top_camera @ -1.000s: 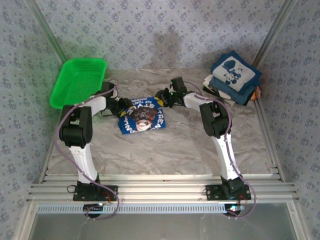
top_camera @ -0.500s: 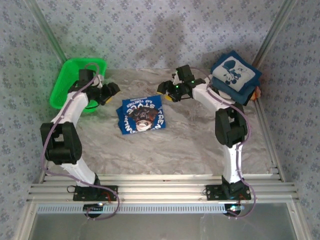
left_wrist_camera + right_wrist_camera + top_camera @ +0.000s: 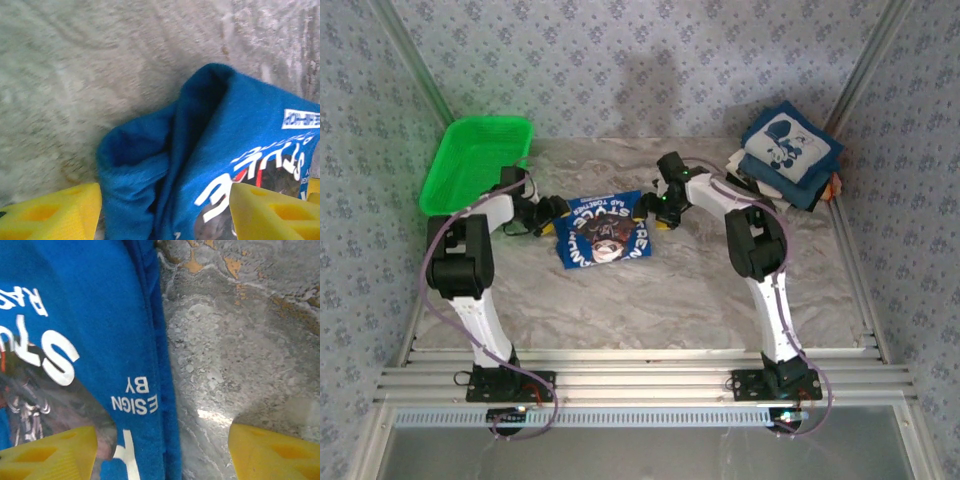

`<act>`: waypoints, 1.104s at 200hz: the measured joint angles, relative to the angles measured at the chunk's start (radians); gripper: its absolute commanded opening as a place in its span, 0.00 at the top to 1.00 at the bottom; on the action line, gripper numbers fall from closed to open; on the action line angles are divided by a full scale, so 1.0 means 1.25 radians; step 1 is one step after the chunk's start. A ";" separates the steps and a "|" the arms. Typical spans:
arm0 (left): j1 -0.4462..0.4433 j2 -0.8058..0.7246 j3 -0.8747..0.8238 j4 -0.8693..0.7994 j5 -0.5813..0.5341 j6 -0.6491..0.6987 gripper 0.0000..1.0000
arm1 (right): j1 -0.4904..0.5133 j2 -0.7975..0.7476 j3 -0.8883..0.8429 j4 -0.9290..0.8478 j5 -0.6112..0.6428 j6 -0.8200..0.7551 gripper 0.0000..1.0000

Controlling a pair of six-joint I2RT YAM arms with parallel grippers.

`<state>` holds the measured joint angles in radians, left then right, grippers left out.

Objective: Fold and stack the t-shirts

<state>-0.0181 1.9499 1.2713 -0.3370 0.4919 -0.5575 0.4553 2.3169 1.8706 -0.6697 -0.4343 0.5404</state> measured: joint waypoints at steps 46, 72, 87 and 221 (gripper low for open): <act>-0.044 0.031 -0.001 0.058 0.021 -0.019 0.33 | 0.023 0.031 0.060 -0.013 0.001 -0.005 0.27; -0.066 0.038 -0.001 0.083 0.030 -0.028 0.34 | 0.037 0.050 0.095 -0.035 0.004 -0.005 0.27; -0.070 0.039 -0.001 0.085 0.031 -0.031 0.34 | 0.042 0.059 0.115 -0.049 0.004 -0.005 0.28; -0.019 -0.132 0.009 -0.044 0.031 -0.022 0.27 | 0.092 0.148 0.285 -0.248 0.215 0.014 0.83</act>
<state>-0.0418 1.7844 1.2827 -0.3916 0.5308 -0.5846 0.5705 2.5015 2.2269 -0.9798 -0.1661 0.5575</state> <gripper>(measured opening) 0.730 0.264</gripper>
